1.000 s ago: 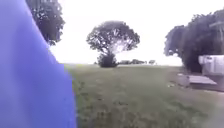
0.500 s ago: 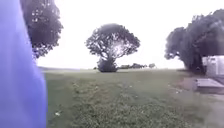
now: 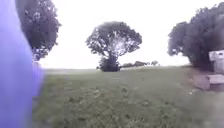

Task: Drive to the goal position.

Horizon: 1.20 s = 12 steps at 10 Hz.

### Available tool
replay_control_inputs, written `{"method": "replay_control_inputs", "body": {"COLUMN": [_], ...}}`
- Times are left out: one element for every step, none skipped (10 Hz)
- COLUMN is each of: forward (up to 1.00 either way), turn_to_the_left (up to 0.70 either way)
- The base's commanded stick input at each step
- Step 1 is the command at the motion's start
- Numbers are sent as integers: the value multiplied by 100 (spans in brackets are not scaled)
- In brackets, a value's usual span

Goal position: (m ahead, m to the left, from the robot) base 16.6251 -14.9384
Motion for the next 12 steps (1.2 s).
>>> {"method": "replay_control_inputs", "body": {"forward": [100, 100, 100, 100, 100, 100, 100, 100, 100, 100, 100, 100], "turn_to_the_left": [0, 0, 0, 0, 0, 0, 0, 0, 0, 0, -22, -40]}}
